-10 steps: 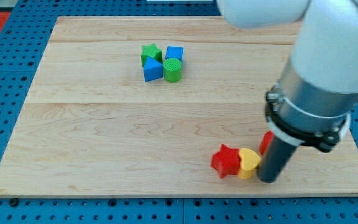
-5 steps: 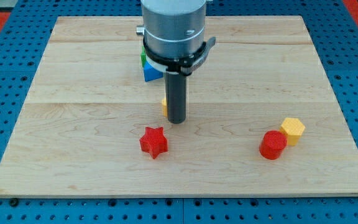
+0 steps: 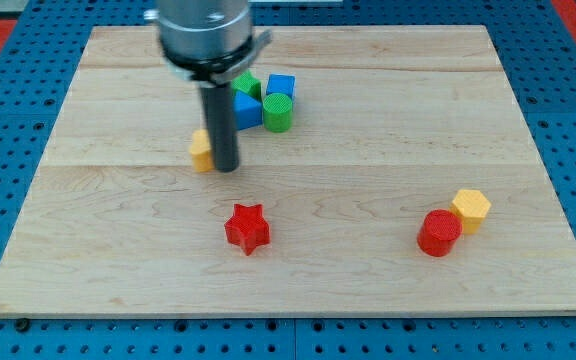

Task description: Place the yellow heart to the top left of the board

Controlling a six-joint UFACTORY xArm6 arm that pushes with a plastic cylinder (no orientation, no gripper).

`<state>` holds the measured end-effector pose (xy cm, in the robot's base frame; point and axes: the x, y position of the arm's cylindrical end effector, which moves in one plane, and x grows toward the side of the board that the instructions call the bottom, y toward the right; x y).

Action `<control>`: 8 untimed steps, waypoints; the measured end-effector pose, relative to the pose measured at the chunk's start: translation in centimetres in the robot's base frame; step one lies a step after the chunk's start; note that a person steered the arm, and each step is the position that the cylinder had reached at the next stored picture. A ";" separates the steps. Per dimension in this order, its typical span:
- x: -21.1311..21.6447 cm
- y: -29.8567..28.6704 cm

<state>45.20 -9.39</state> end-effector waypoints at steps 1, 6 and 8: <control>-0.5 -4.3; -13.4 -11.0; -14.3 -14.4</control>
<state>30.94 -23.77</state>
